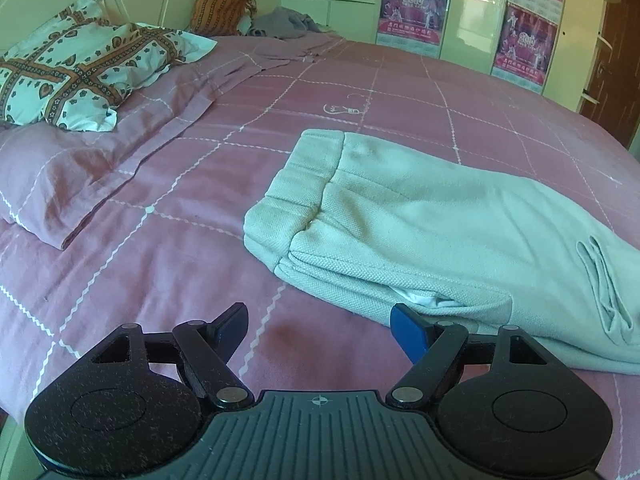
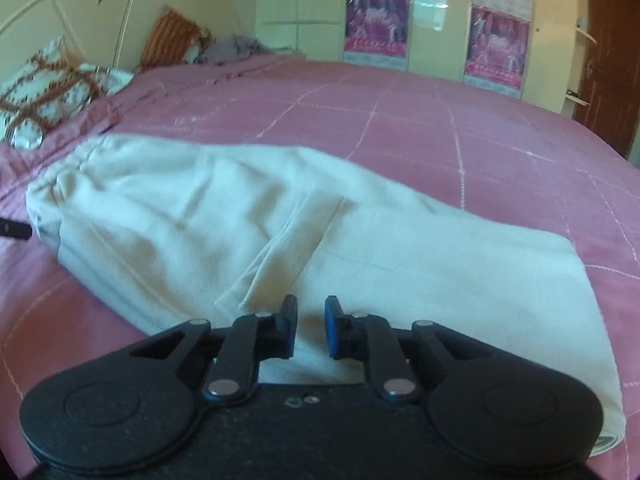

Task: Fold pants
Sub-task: 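Release the waistband with the left gripper while the right gripper smooths the folded leg, then grasp the leg cuffs with the left gripper and lift them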

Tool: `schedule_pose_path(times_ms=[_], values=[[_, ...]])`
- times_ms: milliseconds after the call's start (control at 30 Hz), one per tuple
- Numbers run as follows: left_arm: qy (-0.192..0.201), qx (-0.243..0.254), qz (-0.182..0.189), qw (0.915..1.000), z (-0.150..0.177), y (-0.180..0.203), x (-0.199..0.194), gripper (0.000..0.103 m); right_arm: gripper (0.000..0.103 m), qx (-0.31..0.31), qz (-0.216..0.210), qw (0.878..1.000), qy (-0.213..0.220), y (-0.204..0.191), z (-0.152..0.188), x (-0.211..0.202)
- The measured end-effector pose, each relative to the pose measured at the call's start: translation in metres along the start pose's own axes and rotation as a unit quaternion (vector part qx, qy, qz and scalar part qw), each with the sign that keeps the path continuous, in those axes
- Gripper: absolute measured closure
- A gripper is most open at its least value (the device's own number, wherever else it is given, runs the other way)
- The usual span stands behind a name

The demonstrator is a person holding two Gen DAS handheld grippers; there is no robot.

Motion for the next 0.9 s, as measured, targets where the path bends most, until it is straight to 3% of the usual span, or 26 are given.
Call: schedule_pose_path(times_ms=[67, 133, 267, 467, 500, 567, 700, 767, 900], values=[[-0.001, -0.034, 0.013, 0.9993, 0.000, -0.006, 0.007, 0.025, 0.083, -0.020, 0.003, 0.998, -0.061, 0.003, 0.017, 0.021], [0.004, -0.080, 0.035, 0.9962, 0.000, -0.013, 0.012, 0.025, 0.086, -0.016, -0.008, 0.999, -0.049, 0.008, 0.014, 0.018], [0.027, -0.192, 0.097, 0.9763, 0.005, -0.028, 0.019, 0.025, 0.078, 0.025, -0.003, 1.000, -0.004, 0.032, 0.000, -0.003], [0.057, -0.272, 0.153, 0.9484, 0.014, -0.040, 0.021, 0.025, 0.078, 0.035, 0.027, 0.999, 0.015, 0.071, 0.004, -0.014], [0.061, -0.285, 0.161, 0.9429, 0.014, -0.042, 0.023, 0.025, 0.077, 0.035, 0.030, 0.999, 0.010, 0.074, 0.007, -0.010], [0.062, -0.301, 0.167, 0.9367, 0.012, -0.044, 0.029, 0.025, 0.078, 0.022, 0.039, 0.997, -0.057, 0.076, 0.027, 0.014], [0.050, -0.275, 0.162, 0.9463, 0.001, -0.039, 0.040, 0.025, 0.083, 0.050, 0.031, 0.998, -0.020, 0.085, 0.010, 0.006], [0.044, -0.264, 0.158, 0.9505, -0.005, -0.038, 0.047, 0.025, 0.082, 0.059, 0.058, 0.997, 0.000, 0.101, -0.003, 0.006], [0.041, -0.258, 0.147, 0.9540, -0.015, -0.039, 0.062, 0.025, 0.082, 0.094, 0.105, 0.990, -0.011, 0.144, -0.023, 0.039]])
Point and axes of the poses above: each gripper's, at about its wrist camera, not at the fingertips, and x roughly the way its jaws point, y to its right, z to its underside, the point moved 9 cm from there along x, roughly the way its jaws point, and after that the axes turned 9 degrees about z, right-handed, at the moved point
